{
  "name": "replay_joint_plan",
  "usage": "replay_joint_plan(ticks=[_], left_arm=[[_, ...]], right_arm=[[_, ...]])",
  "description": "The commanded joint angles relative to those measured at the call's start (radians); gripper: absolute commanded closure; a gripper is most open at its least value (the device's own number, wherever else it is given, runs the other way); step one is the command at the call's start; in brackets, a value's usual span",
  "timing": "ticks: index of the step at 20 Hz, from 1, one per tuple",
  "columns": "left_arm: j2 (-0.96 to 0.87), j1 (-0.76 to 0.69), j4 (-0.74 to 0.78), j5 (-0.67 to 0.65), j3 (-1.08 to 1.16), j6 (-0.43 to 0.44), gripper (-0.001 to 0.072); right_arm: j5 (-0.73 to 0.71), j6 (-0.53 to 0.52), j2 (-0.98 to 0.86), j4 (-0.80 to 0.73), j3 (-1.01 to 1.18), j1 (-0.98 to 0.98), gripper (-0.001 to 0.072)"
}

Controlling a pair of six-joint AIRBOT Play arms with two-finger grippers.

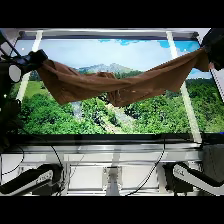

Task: Fold the clothes and pants, and hang the long-sleeved shirts on hangers.

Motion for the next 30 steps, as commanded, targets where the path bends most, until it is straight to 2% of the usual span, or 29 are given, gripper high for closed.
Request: replay_joint_plan(ticks=[1, 8, 11, 20, 22, 25, 29, 30], left_arm=[[0.0, 0.028, -0.021, 0.113, 0.023, -0.011, 0.0694], [-0.016, 0.067, -0.026, 0.177, 0.095, -0.011, 0.0695], [-0.039, 0.069, -0.103, 0.23, 0.117, -0.034, 0.0695], [-0.104, 0.077, -0.111, 0.22, 0.193, -0.033, 0.0696], [-0.104, 0.09, -0.111, 0.18, 0.2, -0.017, 0.0696], [-0.103, 0.113, -0.112, 0.044, 0.211, 0.074, 0.0693], [-0.106, 0.153, -0.115, -0.19, 0.204, 0.189, 0.0694], [-0.106, 0.163, -0.135, -0.241, 0.196, 0.242, 0.0695]], right_arm=[[-0.093, 0.0, 0.0, -0.067, 0.003, -0.001, 0.0702], [-0.091, 0.0, -0.014, -0.087, 0.003, 0.0, 0.0701], [-0.092, 0.0, -0.015, -0.088, 0.003, 0.0, 0.0701], [-0.19, 0.0, -0.015, -0.095, 0.003, -0.001, 0.0701], [-0.187, 0.0, -0.016, -0.095, 0.003, -0.001, 0.0701], [-0.139, 0.0, -0.019, -0.105, 0.003, -0.001, 0.0702], [0.097, 0.0, -0.029, -0.174, -0.012, -0.001, 0.0706], [0.136, 0.0, -0.029, -0.185, -0.036, -0.001, 0.0707]])
